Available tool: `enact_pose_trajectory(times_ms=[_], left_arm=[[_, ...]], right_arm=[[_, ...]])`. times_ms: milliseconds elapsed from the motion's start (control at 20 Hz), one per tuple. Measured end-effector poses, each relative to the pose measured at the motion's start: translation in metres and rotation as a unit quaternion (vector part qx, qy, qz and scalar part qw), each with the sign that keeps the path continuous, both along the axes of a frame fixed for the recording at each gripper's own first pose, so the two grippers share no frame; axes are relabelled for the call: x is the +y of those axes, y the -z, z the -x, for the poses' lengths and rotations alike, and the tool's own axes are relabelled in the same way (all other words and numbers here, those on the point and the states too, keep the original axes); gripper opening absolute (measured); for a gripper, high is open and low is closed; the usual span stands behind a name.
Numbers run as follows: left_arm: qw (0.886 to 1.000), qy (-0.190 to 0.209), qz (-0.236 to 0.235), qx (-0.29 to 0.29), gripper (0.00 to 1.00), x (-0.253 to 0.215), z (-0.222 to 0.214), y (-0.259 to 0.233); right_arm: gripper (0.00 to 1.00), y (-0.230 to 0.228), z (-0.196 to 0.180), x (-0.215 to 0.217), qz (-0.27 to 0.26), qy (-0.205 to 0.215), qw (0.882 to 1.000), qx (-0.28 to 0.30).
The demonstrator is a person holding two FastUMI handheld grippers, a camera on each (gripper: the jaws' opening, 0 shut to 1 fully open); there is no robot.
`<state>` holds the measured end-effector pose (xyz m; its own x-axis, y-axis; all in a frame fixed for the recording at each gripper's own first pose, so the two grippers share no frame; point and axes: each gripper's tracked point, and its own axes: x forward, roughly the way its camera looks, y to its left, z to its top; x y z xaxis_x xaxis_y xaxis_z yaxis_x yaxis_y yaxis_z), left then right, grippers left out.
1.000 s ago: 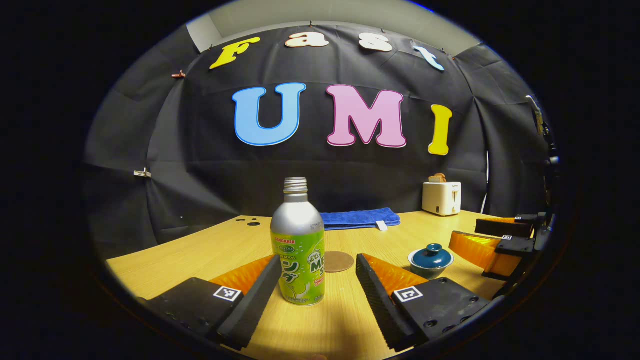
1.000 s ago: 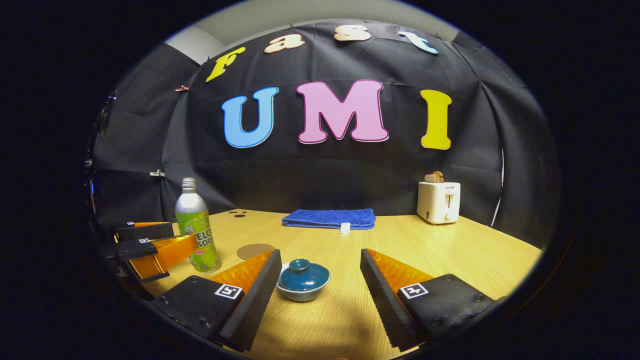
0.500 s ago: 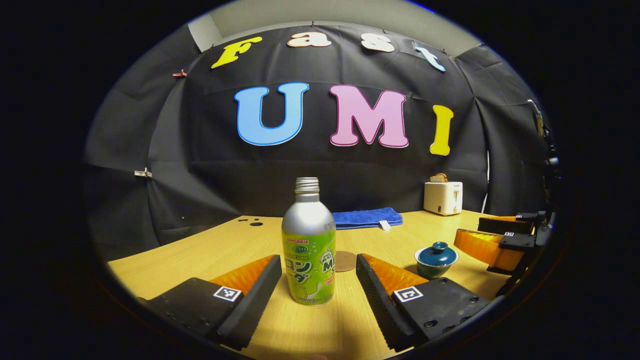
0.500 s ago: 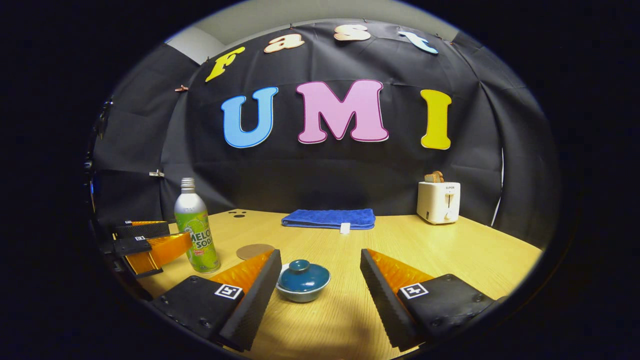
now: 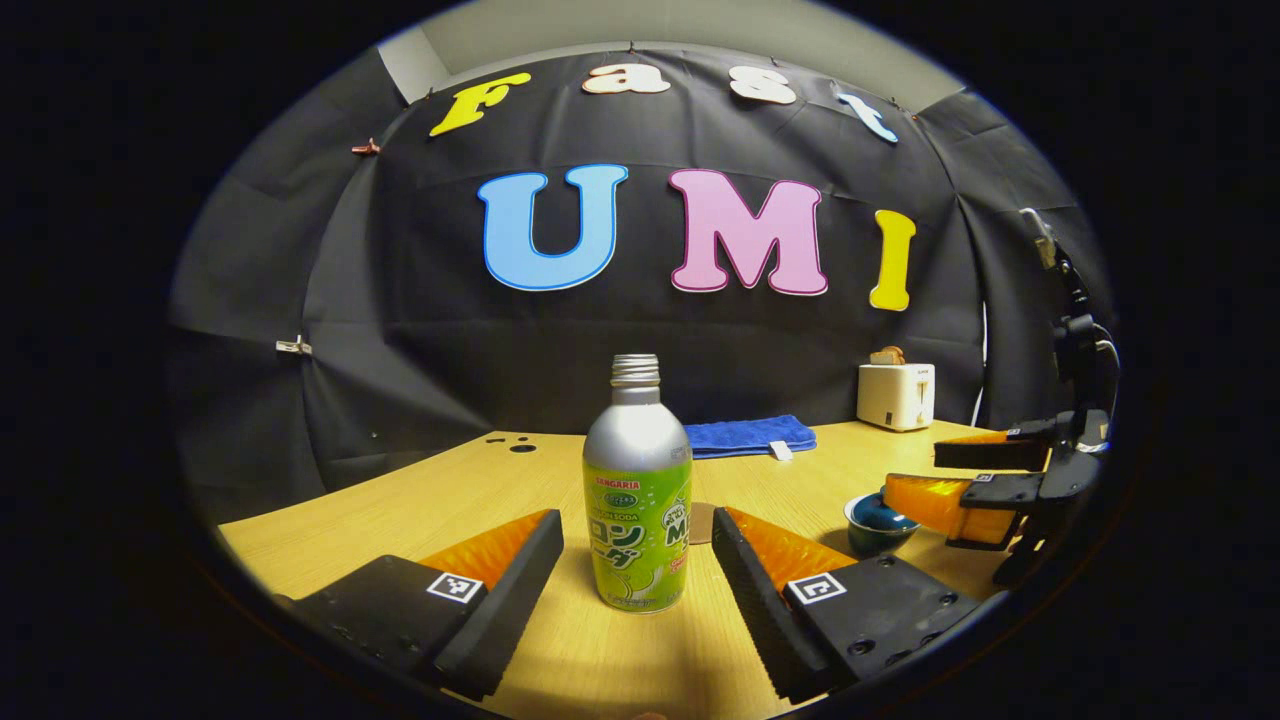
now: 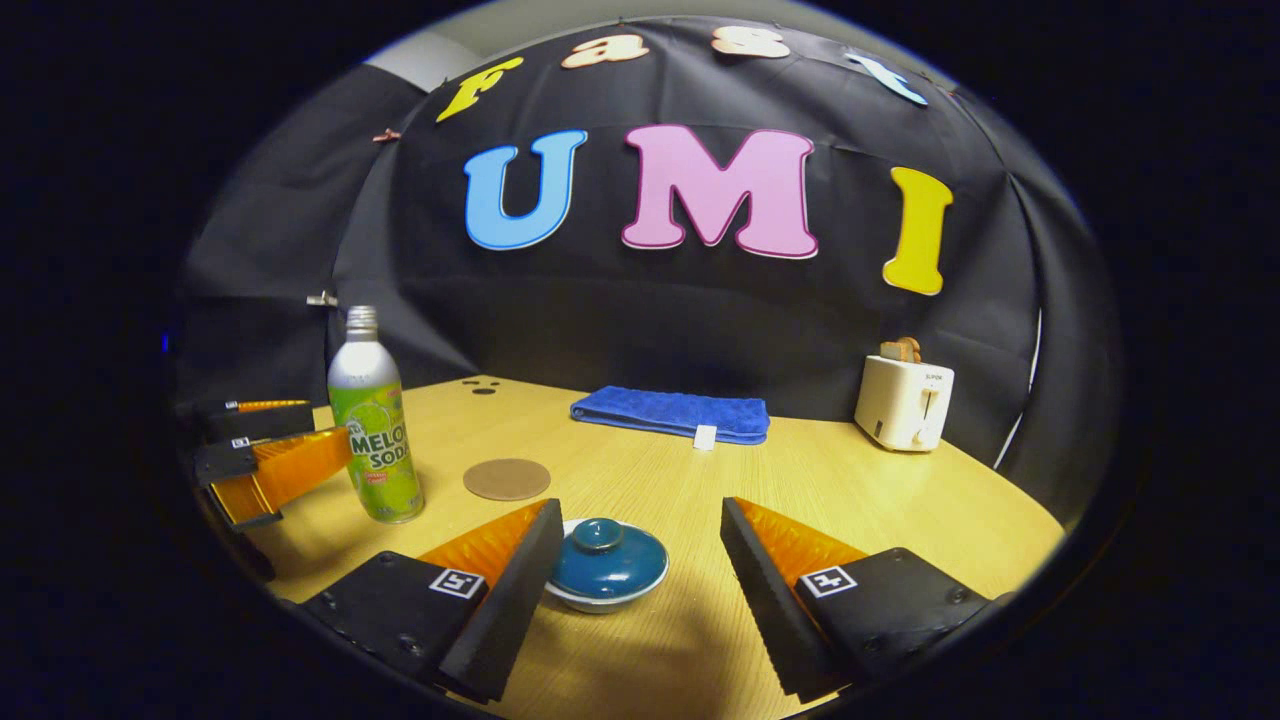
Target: Open the teacup lid with one hand, grasp the water bottle and pour water into the teacup with the other hand; after pouring, place the water bottle on the coaster and then close the teacup lid.
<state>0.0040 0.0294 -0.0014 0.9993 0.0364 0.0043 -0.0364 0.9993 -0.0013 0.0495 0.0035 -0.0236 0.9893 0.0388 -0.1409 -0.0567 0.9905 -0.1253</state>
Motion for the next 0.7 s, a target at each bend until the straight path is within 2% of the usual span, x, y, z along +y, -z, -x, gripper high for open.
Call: enact_pose_trajectory(times_ms=[250, 400, 500, 700], left_arm=[[1.0, 0.0, 0.0, 0.0, 0.95, 0.0, 0.001, 0.0], [1.0, 0.0, 0.0, 0.0, 0.95, 0.0, 0.001, 0.001], [1.0, 0.0, 0.0, 0.0, 0.95, 0.0, -0.001, 0.001], [1.0, 0.0, 0.0, 0.0, 0.95, 0.0, 0.001, 0.001]], right_arm=[[0.9, 0.011, -0.013, 0.007, 0.025, -0.007, 0.999, 0.03], [0.74, 0.016, -0.015, 0.012, 0.037, -0.013, 0.998, 0.041], [0.67, 0.018, -0.016, 0.014, 0.043, -0.018, 0.998, 0.047], [0.64, 0.017, -0.016, 0.014, 0.054, -0.017, 0.997, 0.045]])
